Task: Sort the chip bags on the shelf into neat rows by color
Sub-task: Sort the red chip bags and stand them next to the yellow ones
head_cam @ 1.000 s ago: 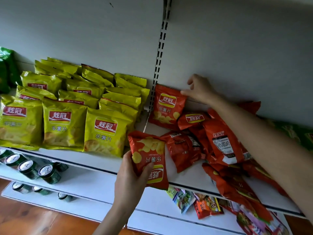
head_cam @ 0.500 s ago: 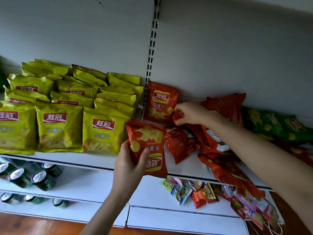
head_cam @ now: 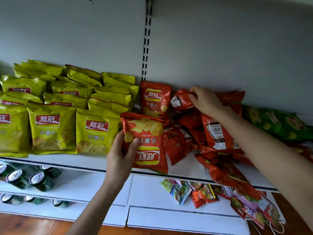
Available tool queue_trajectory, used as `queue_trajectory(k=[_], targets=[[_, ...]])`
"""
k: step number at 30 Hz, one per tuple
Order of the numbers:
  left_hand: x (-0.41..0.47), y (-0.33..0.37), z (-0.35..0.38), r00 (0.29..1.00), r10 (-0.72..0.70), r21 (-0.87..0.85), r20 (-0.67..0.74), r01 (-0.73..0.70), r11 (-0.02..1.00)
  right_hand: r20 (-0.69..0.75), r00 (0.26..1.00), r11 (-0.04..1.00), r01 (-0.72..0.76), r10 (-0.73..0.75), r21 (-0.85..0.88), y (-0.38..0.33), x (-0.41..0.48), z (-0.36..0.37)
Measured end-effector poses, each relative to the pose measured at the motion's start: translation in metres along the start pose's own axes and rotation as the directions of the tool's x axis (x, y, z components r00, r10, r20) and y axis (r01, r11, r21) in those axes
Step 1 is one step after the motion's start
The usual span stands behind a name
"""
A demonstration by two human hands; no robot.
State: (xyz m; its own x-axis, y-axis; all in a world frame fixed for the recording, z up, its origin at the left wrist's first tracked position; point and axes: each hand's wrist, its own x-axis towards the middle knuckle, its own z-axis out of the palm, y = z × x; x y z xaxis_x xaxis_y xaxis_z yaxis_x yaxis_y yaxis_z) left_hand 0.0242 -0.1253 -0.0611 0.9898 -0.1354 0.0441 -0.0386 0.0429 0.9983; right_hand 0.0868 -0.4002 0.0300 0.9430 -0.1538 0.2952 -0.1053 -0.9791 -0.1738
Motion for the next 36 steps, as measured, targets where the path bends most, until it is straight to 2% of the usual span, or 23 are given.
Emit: queue_trajectory(k=[9, 13, 16, 18, 20, 23, 27, 32, 34, 36], targets=[[-0.005, -0.001, 0.005, 1.0, -0.002, 0.039, -0.008, 0.003, 0.999, -0.16, 0.984, 0.964, -0.04, 0.084, 0.263, 0.005, 0.009, -0.036], [-0.002, -0.002, 0.004, 1.0, -0.01, 0.104, 0.008, 0.01, 0.995, -0.413, 0.9, 0.953, -0.008, 0.138, 0.302, 0.004, 0.008, -0.052], [-0.003, 0.0, 0.004, 1.0, -0.014, 0.097, 0.02, 0.012, 0.995, -0.493, 0.851, 0.929, 0.016, 0.182, 0.371, 0.004, 0.006, -0.063], [-0.005, 0.006, 0.005, 0.999, -0.043, 0.033, 0.022, 0.042, 0.999, -0.437, 0.875, 0.875, 0.033, 0.208, 0.482, 0.0, 0.003, -0.069], [-0.006, 0.013, 0.007, 0.991, -0.123, -0.082, 0.047, 0.127, 0.989, -0.324, 0.929, 0.803, 0.053, 0.178, 0.593, -0.011, -0.007, -0.073], [-0.003, 0.027, 0.008, 0.937, -0.308, -0.265, 0.162, 0.343, 0.901, -0.15, 0.988, 0.748, 0.12, -0.027, 0.653, -0.03, -0.025, -0.078], [0.001, 0.045, 0.007, 0.82, -0.449, -0.289, 0.355, 0.553, 0.781, -0.069, 0.964, 0.681, 0.231, -0.256, 0.695, -0.054, -0.043, -0.079], [0.002, 0.049, 0.009, 0.71, -0.484, -0.256, 0.512, 0.664, 0.703, 0.014, 0.92, 0.61, 0.248, -0.392, 0.753, -0.075, -0.055, -0.069], [0.001, 0.049, 0.009, 0.716, -0.421, -0.26, 0.557, 0.632, 0.73, 0.016, 0.922, 0.601, 0.24, -0.388, 0.763, -0.075, -0.058, -0.064], [0.0, 0.047, 0.008, 0.763, -0.387, -0.279, 0.517, 0.578, 0.767, 0.02, 0.952, 0.616, 0.181, -0.305, 0.766, -0.072, -0.058, -0.063]])
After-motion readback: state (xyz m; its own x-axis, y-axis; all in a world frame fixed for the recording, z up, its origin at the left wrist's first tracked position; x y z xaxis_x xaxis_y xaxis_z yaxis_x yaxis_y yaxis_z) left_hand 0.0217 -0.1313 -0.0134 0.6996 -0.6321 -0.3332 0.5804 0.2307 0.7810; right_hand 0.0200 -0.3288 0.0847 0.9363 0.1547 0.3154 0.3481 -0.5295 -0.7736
